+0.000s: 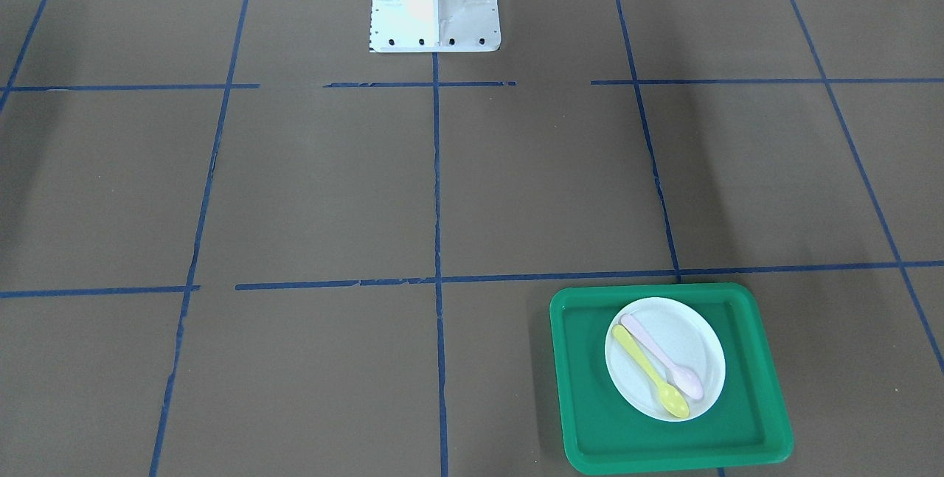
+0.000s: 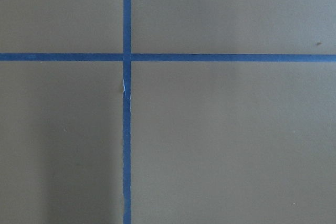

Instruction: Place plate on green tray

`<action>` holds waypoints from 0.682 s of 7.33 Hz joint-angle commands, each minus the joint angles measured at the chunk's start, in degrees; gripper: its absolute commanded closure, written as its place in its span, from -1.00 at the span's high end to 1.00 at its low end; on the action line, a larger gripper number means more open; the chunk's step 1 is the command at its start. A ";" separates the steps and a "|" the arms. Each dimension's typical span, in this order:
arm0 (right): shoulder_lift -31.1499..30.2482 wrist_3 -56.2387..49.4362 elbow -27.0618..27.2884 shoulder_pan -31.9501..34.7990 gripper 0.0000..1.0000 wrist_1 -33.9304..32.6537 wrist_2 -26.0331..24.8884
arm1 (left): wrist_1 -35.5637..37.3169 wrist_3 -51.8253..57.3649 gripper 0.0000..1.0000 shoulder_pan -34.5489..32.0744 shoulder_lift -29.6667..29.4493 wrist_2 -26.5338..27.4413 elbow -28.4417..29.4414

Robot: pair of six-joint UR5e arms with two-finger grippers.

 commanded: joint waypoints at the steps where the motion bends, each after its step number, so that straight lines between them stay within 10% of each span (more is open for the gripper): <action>1: 0.00 0.00 0.04 0.00 1.00 0.00 0.00 | 0.00 0.06 1.00 0.00 -0.19 0.11 0.08; 5: 0.00 0.00 0.04 0.00 1.00 0.00 -0.09 | -0.35 0.15 1.00 -0.09 -0.36 3.00 0.00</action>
